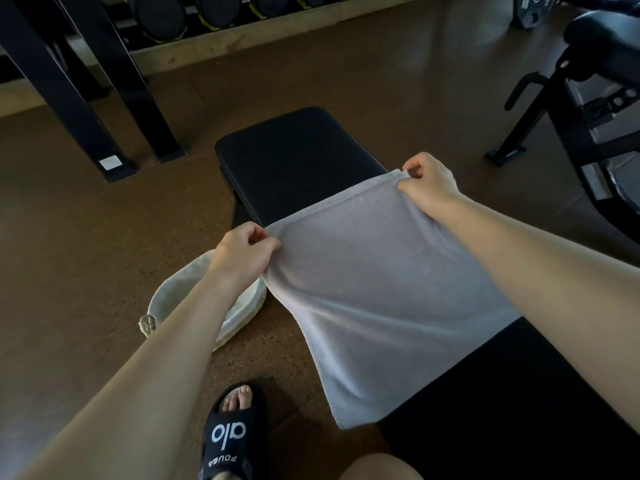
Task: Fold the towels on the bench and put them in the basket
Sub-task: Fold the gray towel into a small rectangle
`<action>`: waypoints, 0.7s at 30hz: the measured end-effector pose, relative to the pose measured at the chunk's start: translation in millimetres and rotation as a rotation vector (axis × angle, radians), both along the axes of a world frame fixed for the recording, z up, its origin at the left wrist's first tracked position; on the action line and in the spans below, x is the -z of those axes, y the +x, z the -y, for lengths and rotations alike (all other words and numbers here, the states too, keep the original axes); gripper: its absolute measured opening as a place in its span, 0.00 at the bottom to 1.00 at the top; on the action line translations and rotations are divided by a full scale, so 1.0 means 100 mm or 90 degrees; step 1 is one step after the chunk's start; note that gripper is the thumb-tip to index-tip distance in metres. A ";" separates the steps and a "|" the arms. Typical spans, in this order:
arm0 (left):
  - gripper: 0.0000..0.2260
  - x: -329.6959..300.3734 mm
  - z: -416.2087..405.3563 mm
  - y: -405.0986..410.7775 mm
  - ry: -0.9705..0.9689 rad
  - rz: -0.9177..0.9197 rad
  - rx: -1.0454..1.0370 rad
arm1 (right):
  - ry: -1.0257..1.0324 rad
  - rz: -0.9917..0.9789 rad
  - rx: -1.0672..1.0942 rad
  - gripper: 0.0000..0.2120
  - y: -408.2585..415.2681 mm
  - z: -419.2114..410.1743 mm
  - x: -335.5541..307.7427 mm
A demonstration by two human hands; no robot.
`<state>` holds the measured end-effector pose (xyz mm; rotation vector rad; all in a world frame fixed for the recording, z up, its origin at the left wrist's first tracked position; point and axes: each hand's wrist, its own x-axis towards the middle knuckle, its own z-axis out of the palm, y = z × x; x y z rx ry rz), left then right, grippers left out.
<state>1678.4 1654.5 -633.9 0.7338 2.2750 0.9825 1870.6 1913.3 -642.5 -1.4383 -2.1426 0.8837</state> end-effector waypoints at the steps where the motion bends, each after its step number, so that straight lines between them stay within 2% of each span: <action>1: 0.05 0.00 -0.01 0.00 0.000 -0.007 0.002 | 0.007 0.010 -0.011 0.08 0.00 0.00 -0.01; 5: 0.05 -0.03 -0.02 0.00 0.000 -0.040 0.006 | 0.078 0.038 -0.029 0.05 0.01 0.01 -0.05; 9: 0.04 -0.03 -0.02 -0.06 0.003 -0.058 0.005 | 0.114 0.011 -0.024 0.05 0.03 0.04 -0.09; 13: 0.04 -0.02 -0.03 -0.10 -0.002 -0.067 -0.003 | 0.038 -0.046 -0.017 0.06 0.00 0.00 -0.15; 21: 0.04 -0.01 -0.03 -0.09 0.016 -0.087 -0.016 | -0.041 -0.001 -0.032 0.06 -0.14 -0.12 -0.07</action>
